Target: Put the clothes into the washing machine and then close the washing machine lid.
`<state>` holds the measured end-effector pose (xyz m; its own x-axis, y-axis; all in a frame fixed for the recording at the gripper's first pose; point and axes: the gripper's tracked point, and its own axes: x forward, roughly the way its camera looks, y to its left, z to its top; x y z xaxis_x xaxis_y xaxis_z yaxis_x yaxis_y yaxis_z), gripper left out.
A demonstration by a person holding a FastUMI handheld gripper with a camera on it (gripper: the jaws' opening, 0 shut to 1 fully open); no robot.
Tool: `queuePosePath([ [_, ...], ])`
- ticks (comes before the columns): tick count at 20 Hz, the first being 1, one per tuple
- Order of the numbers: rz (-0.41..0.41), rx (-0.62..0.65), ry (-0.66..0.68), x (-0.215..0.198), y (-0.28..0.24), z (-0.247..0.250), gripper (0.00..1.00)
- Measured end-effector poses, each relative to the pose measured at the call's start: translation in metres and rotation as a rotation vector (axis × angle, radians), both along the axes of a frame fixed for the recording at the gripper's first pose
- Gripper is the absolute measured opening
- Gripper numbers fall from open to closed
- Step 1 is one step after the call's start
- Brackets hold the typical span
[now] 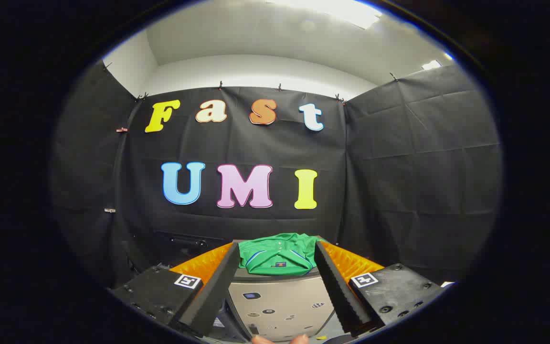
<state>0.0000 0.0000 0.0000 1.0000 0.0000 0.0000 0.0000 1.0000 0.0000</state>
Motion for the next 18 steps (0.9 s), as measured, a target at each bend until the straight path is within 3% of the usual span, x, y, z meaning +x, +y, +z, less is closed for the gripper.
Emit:
queuePosePath([
  [18, 0.01, -0.002, 0.014, 0.0001, 0.0069, -0.0054, 0.98],
])
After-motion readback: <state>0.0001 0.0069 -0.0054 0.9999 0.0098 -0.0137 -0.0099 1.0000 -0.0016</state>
